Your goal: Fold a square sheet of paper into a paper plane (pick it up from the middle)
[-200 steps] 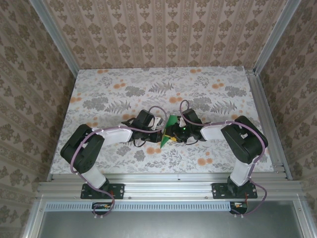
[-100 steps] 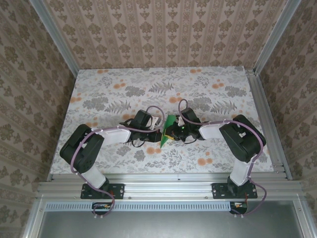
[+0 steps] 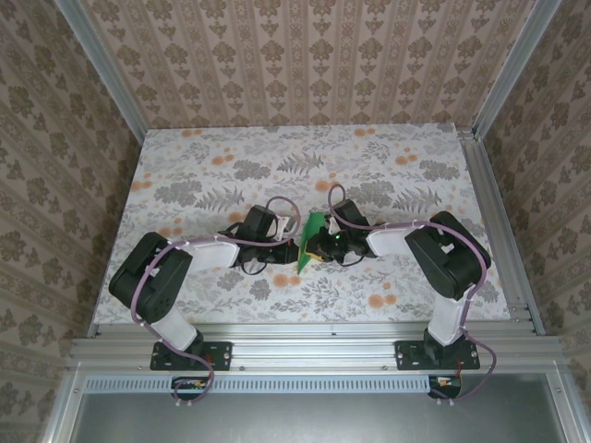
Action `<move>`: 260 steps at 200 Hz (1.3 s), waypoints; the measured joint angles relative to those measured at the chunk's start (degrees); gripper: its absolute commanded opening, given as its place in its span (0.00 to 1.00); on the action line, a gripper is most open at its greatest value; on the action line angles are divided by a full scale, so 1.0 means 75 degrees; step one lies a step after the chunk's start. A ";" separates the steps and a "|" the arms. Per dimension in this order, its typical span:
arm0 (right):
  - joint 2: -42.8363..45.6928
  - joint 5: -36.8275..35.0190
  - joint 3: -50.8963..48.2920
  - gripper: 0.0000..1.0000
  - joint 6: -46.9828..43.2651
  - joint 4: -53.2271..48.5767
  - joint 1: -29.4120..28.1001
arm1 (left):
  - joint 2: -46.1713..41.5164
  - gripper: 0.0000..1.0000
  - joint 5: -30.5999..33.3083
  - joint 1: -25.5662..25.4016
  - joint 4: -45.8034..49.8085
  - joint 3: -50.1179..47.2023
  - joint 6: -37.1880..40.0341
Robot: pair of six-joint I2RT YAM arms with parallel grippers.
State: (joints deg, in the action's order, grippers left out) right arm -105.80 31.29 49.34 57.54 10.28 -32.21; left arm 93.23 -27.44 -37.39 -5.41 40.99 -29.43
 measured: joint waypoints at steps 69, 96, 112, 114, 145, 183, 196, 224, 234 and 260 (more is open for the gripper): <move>-0.0198 -0.0006 0.0271 0.19 -0.0076 -0.0137 -0.0079 | -0.0015 0.02 -0.0175 0.0093 -0.0280 -0.0122 -0.0201; -0.0262 -0.0009 0.0391 0.13 -0.0169 -0.0286 -0.0090 | -0.0015 0.03 -0.0181 0.0099 -0.0385 -0.0172 -0.0280; -0.0259 -0.0067 0.0484 0.09 -0.0332 -0.0490 -0.0093 | -0.0015 0.06 -0.0178 0.0114 -0.0431 -0.0204 -0.0309; -0.0259 -0.0076 0.0501 0.09 -0.0358 -0.0525 -0.0093 | -0.0015 0.07 -0.0178 0.0119 -0.0434 -0.0210 -0.0312; -0.0192 -0.0484 0.0892 0.04 -0.0938 -0.1478 -0.0128 | -0.0035 0.22 -0.0178 0.0219 -0.0446 -0.0283 -0.0388; 0.0090 -0.1411 0.1705 0.04 -0.2095 -0.3424 -0.0152 | -0.0469 0.35 -0.0175 0.0367 -0.0332 -0.0321 -0.0420; 0.0114 -0.1757 0.2037 0.04 -0.2503 -0.4109 -0.0178 | -0.0764 0.38 -0.0181 0.0443 -0.0195 -0.0335 -0.0417; 0.0114 -0.2463 0.2573 0.05 -0.3206 -0.5371 -0.0347 | -0.1376 0.41 -0.0204 0.0627 0.0195 -0.0373 -0.0347; 0.0099 -0.2640 0.2690 0.06 -0.3366 -0.5709 -0.0420 | -0.1565 0.41 -0.0224 0.0726 0.0361 -0.0399 -0.0312; -0.0160 -0.2990 0.3016 0.08 -0.3657 -0.6274 -0.0589 | -0.1865 0.42 -0.0256 0.0970 0.0699 -0.0554 -0.0242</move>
State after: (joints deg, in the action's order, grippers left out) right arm -107.00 8.86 71.96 30.11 -36.77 -36.62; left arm 79.24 -29.36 -30.11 -0.16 36.84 -31.24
